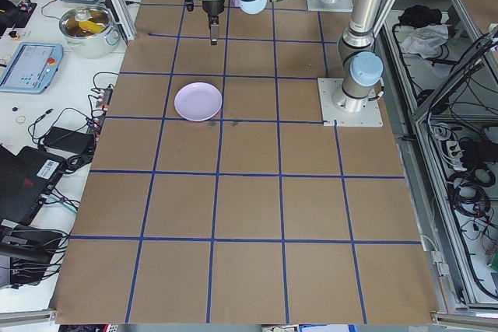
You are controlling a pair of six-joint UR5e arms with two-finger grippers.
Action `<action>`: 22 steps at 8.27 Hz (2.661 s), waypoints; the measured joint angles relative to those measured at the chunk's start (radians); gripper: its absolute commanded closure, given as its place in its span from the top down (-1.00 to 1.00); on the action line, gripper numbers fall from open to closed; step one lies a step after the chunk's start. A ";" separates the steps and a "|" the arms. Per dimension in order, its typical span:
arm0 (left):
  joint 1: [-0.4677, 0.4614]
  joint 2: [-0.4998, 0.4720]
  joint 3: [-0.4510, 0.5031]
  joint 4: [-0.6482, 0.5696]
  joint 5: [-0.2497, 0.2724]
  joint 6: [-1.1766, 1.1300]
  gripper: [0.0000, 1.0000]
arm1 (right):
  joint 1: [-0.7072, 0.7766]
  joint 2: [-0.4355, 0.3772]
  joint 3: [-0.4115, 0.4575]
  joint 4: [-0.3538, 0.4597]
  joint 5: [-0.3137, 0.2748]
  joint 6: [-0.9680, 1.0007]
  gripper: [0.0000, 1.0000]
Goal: Sort blocks by color into plates
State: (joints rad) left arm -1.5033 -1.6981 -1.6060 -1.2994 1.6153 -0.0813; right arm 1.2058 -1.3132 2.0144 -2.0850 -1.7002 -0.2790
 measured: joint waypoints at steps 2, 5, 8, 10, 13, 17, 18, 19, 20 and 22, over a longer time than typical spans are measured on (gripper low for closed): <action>0.000 0.000 0.000 0.000 0.000 0.000 1.00 | 0.001 -0.014 -0.061 0.095 -0.003 0.003 -0.77; 0.000 0.000 0.000 0.000 0.000 0.000 1.00 | 0.052 0.056 -0.379 0.303 0.028 0.007 -0.69; 0.000 0.000 0.000 0.000 0.000 0.000 1.00 | 0.156 0.240 -0.589 0.325 0.046 0.004 0.32; 0.000 0.000 0.000 0.000 0.000 0.000 1.00 | 0.173 0.280 -0.544 0.295 0.046 -0.003 1.00; 0.000 0.000 0.000 0.000 0.000 0.000 1.00 | 0.181 0.250 -0.485 0.253 0.046 -0.001 1.00; 0.000 0.000 0.000 0.000 0.000 0.000 1.00 | 0.301 0.070 -0.383 0.353 0.057 0.050 0.96; 0.000 0.000 0.000 0.000 0.000 0.000 1.00 | 0.308 0.045 -0.303 0.309 0.071 0.019 1.00; 0.000 0.000 0.000 0.000 0.000 0.000 1.00 | 0.311 0.020 -0.222 0.251 0.080 -0.009 0.98; 0.000 0.000 0.000 0.000 0.000 0.001 1.00 | 0.312 0.004 -0.159 0.203 0.080 -0.028 0.85; 0.000 0.000 0.000 0.000 0.002 0.004 1.00 | 0.313 0.006 -0.111 0.119 0.072 -0.093 0.83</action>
State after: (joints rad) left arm -1.5033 -1.6981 -1.6061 -1.2993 1.6176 -0.0774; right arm 1.5185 -1.3067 1.9036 -1.9663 -1.6280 -0.3722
